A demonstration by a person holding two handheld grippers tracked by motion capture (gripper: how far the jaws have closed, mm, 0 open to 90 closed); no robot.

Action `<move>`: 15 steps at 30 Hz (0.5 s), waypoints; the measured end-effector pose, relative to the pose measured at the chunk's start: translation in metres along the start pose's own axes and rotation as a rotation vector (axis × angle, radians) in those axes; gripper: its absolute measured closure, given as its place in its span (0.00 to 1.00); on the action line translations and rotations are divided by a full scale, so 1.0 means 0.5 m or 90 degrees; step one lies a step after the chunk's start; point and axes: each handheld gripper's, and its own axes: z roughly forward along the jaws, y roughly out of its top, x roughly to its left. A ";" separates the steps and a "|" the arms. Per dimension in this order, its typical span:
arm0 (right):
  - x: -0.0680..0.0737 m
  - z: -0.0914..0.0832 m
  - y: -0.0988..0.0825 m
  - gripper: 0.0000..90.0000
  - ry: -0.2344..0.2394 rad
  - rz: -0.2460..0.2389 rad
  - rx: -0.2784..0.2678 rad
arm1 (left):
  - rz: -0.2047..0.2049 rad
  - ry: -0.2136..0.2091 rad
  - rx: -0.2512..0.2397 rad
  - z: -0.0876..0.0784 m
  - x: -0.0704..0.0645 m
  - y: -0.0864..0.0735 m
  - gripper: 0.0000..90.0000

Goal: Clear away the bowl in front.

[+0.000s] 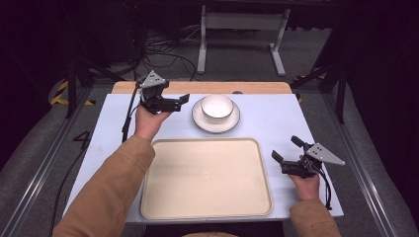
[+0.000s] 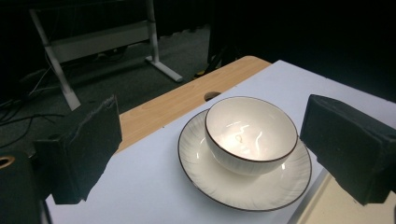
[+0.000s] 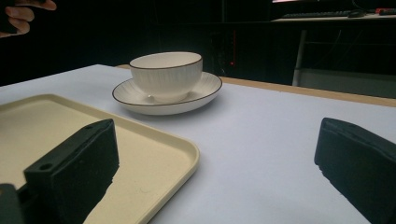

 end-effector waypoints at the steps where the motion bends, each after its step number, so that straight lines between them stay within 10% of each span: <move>1: -0.001 0.000 0.000 0.00 0.000 -0.001 0.000 | 0.003 0.002 0.002 0.004 0.001 0.002 0.07; 15: 0.000 -0.002 0.000 0.01 0.013 0.013 -0.002 | -0.010 0.008 0.020 0.059 0.000 0.031 0.07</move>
